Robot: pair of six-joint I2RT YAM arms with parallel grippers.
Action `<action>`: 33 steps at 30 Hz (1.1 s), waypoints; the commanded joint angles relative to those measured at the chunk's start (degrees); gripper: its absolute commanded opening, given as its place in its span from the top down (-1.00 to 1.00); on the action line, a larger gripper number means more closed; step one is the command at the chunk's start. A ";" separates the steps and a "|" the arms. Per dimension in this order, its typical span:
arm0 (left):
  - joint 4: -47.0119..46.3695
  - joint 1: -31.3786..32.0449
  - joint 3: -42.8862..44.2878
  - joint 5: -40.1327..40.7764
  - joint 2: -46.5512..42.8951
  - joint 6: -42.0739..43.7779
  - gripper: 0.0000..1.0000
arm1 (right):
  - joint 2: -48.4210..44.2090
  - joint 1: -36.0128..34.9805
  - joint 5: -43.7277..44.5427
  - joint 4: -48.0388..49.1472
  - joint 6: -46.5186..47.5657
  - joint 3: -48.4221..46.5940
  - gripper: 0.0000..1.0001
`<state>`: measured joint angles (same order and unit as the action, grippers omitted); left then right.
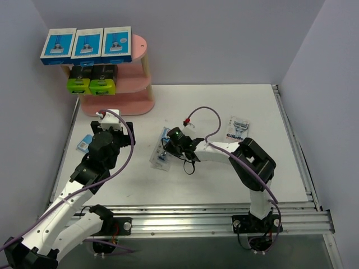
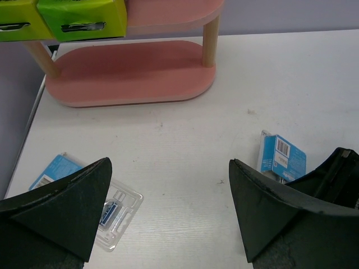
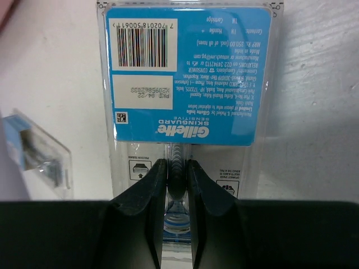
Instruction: Place and organize the shaving razors onto the shelf
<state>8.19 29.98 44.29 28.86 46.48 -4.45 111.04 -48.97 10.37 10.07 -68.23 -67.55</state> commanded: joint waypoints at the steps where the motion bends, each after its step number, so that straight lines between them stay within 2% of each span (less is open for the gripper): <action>1: -0.36 0.35 3.25 -4.32 0.54 -1.70 -0.88 | -4.51 3.69 -8.33 15.03 -2.00 7.07 1.00; 6: -0.80 0.35 3.34 -9.78 1.42 -2.85 -0.88 | -9.08 7.22 -15.28 21.39 -2.70 10.15 1.00; 10: -2.29 0.35 2.91 -16.10 0.55 -2.76 -0.89 | -11.81 9.15 -16.78 22.98 -4.46 10.25 1.00; 14: -5.54 0.52 1.33 -24.88 -1.13 -1.70 -0.89 | -13.39 11.35 -19.51 24.65 -5.78 9.72 1.00; 19: -6.16 0.78 1.85 -35.18 1.94 -2.75 -0.91 | -15.24 13.99 -20.13 24.56 -6.04 9.37 1.00; 26: -7.22 1.84 1.15 -35.98 4.67 -4.51 -0.98 | -18.40 17.42 -20.66 27.37 -10.86 9.98 1.00; 30: -12.31 3.85 -1.04 -35.37 5.11 -6.10 -1.00 | -18.85 17.68 -20.13 28.43 -12.89 8.76 1.00; 31: -13.45 4.56 -1.40 -33.02 5.20 -6.01 -0.87 | -18.76 17.59 -20.30 28.69 -13.24 8.49 1.00; 33: -13.46 5.79 -1.75 -31.68 5.73 -5.05 -0.85 | -18.23 17.68 -21.18 30.09 -14.64 8.05 1.00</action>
<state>-0.01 34.20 43.09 -4.54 51.66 -9.39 94.96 -31.14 -9.54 35.09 -79.79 -56.80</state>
